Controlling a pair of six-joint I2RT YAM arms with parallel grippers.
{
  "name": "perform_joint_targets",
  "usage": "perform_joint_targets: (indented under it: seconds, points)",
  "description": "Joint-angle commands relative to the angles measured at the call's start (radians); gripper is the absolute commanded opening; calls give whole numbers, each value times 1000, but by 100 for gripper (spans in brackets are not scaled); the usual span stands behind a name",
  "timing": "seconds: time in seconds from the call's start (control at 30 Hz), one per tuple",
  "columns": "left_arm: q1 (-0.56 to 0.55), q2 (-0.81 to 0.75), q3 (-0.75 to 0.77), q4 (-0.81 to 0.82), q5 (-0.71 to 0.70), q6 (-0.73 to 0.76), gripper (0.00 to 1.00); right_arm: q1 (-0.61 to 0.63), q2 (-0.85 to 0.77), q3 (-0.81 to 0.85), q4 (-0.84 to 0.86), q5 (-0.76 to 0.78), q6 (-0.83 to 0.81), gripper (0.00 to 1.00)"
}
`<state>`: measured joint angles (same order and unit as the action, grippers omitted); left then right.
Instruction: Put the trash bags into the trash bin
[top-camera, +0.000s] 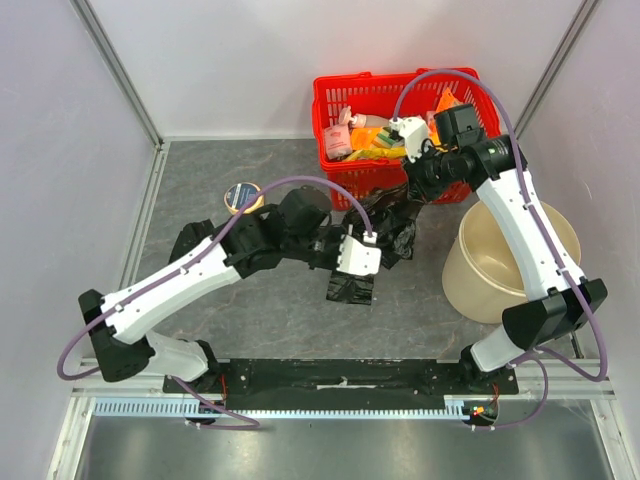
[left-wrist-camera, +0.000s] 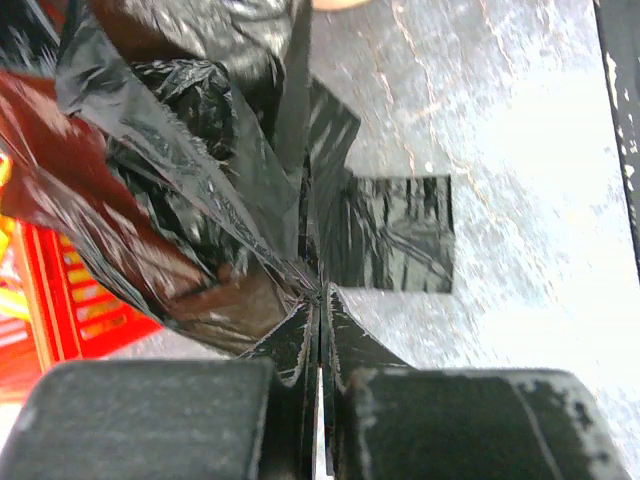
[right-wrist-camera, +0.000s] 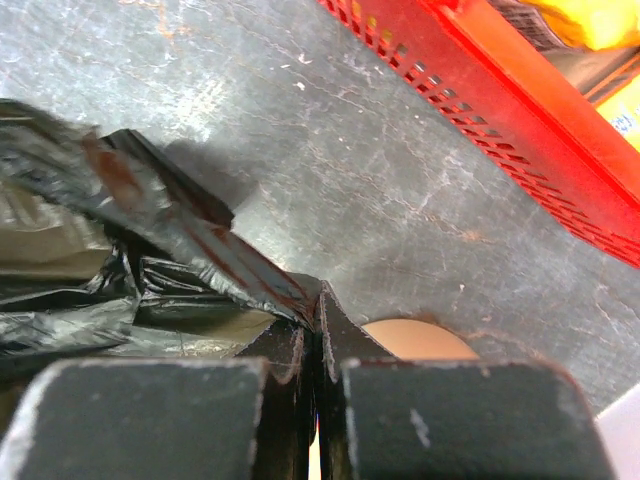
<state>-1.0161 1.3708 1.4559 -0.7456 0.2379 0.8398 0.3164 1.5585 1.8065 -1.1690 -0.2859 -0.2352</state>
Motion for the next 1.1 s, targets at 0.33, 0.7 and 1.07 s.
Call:
perform_joint_targets:
  seconds: [0.33, 0.7, 1.07]
  points:
    - [120, -139, -57, -282, -38, 134, 2, -86, -63, -1, 3, 110, -46, 0]
    - [171, -153, -29, -374, 30, 222, 2, -112, -66, 21, 6, 81, -67, 0]
    - [172, -73, -63, -29, 294, -22, 21, -112, -49, 7, -3, -159, -36, 0]
